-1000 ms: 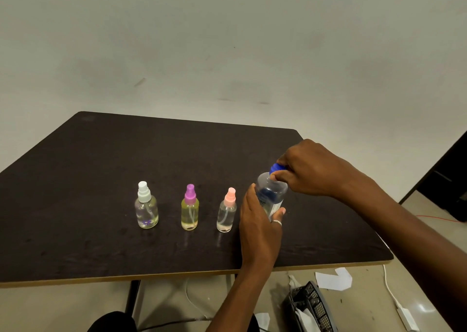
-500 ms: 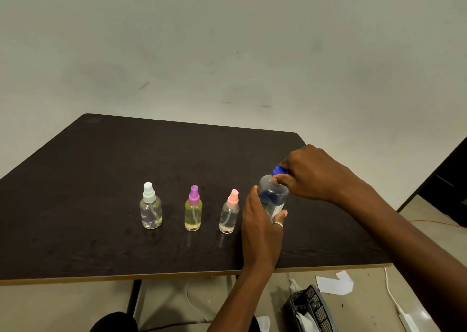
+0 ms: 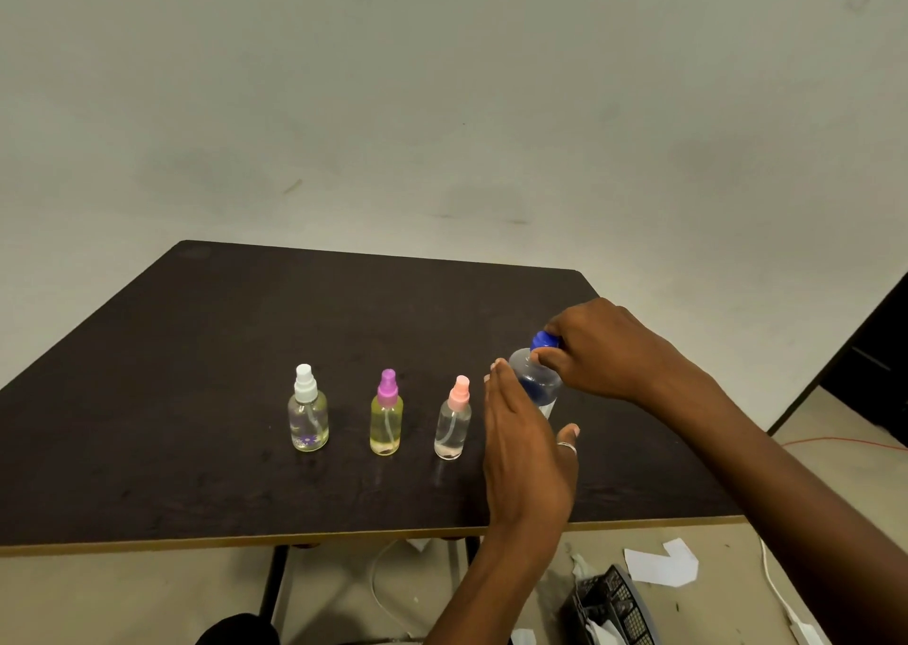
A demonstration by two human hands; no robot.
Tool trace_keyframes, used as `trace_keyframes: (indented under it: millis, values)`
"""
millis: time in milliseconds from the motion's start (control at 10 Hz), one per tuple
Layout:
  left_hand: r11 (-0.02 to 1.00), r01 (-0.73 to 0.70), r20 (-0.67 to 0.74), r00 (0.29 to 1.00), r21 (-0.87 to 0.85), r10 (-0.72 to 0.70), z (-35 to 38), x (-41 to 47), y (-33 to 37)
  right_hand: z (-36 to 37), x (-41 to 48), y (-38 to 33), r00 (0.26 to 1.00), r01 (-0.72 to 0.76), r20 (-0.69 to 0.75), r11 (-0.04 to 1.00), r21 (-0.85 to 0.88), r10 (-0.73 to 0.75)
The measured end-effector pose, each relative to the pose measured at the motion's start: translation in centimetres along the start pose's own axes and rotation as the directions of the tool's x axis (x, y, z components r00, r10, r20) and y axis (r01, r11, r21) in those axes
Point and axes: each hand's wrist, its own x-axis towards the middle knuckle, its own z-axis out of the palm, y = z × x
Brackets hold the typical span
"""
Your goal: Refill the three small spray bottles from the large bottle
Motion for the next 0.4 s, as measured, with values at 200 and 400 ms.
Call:
trace_keyframes:
  millis: [200,400]
  values:
    - [0.968,-0.187,-0.018,0.981,0.169,0.193,-5.2,-0.4,2.1,-0.4,-0.6,-0.2,0.999,-0.039,0.006,0.998,0.051,0.039]
    - [0.868,-0.294,-0.051,0.939,0.401,0.341,-12.7,0.2,1.4,-1.8,-1.1,-1.3,0.978,-0.104,-0.174,0.993,0.062,0.113]
